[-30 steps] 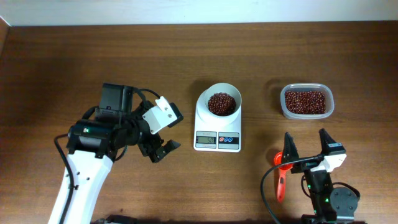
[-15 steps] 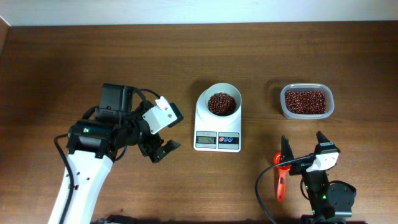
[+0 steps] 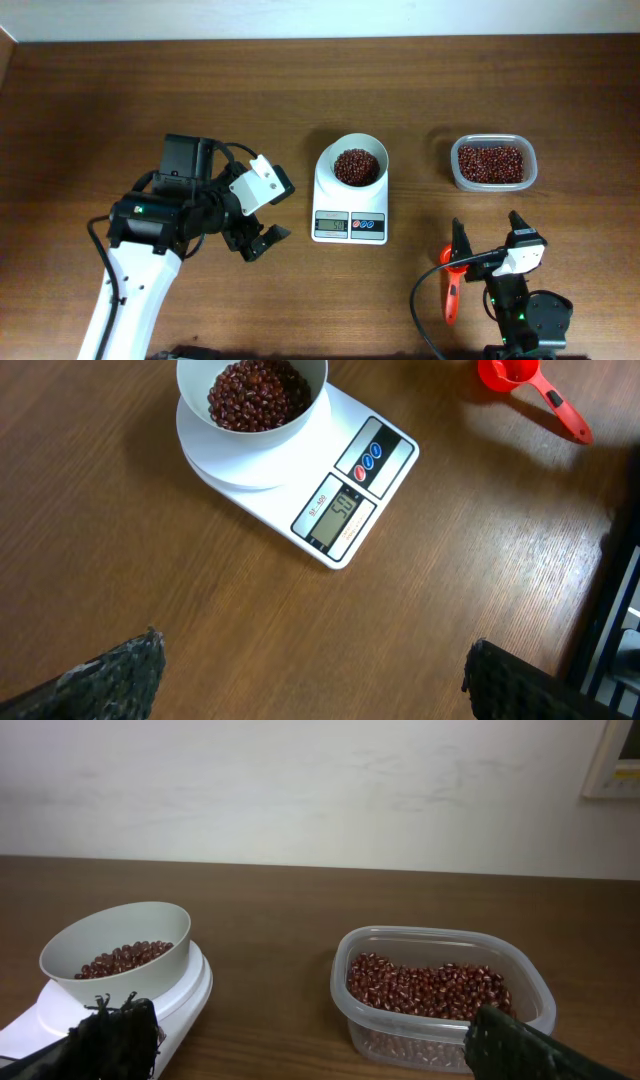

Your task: Scoop and weigh 50g on scale

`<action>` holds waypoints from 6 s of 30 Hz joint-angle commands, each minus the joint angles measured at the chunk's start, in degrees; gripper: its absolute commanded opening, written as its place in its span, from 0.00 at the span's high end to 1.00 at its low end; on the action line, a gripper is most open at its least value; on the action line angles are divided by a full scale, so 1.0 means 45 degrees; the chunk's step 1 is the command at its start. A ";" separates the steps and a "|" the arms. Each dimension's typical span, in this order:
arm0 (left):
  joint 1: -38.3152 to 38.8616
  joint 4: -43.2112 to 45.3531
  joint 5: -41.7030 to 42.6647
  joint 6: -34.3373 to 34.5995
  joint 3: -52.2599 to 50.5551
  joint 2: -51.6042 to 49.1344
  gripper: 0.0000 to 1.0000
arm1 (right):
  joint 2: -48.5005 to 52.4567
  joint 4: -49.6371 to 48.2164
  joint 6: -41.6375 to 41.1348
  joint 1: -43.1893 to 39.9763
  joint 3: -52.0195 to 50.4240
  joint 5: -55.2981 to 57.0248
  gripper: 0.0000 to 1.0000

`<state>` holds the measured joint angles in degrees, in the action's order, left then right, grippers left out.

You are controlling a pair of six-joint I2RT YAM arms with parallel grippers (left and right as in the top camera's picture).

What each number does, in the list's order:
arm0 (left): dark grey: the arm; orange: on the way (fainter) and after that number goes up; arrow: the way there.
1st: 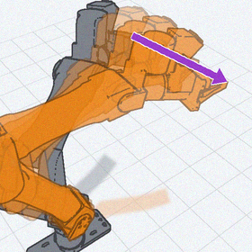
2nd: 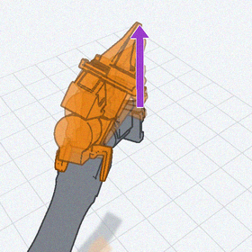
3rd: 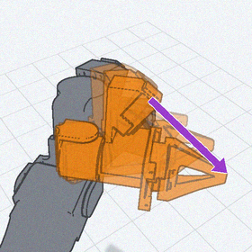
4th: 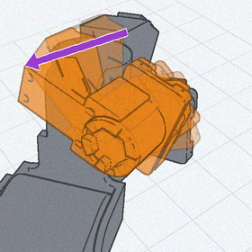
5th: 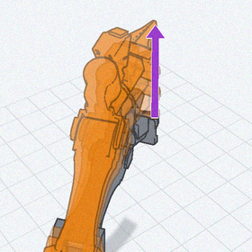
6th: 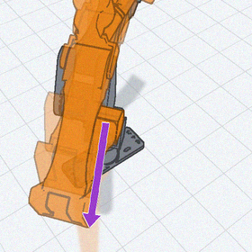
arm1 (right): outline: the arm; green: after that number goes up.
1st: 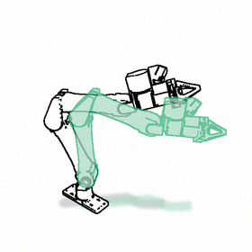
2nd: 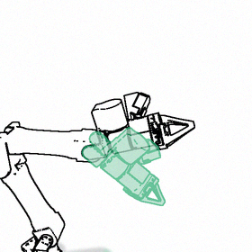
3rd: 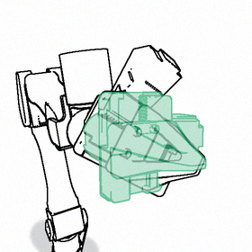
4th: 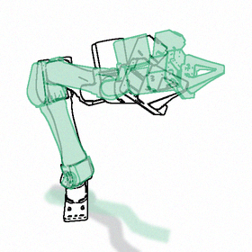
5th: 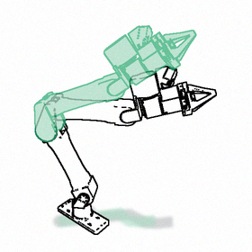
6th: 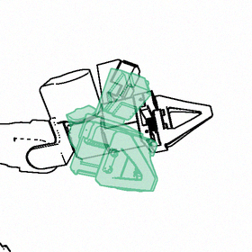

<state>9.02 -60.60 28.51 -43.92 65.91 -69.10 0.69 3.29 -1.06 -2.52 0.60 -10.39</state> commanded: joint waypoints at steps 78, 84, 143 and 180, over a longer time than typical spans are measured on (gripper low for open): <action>-0.2016 1.2400 -0.6057 0.9568 -1.4542 1.5276 0.01 | -0.0107 0.0087 0.0102 0.0092 -0.0063 0.0117 0.01; -0.2016 1.2400 -0.6057 0.9568 -1.4542 1.5276 0.01 | -0.0107 0.0087 0.0102 0.0092 -0.0063 0.0117 0.01; -0.2016 1.2400 -0.6057 0.9568 -1.4537 1.5276 0.01 | -0.0107 0.0112 0.0194 0.1214 -0.0063 0.0306 0.01; -0.2016 1.2400 -0.6057 0.9568 -1.4537 1.5276 0.01 | -0.0107 0.0112 0.0194 0.1214 -0.0063 0.0306 0.01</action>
<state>0.30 -4.34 2.26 -1.65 0.62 -0.69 0.62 3.38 -0.03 2.42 0.60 -9.91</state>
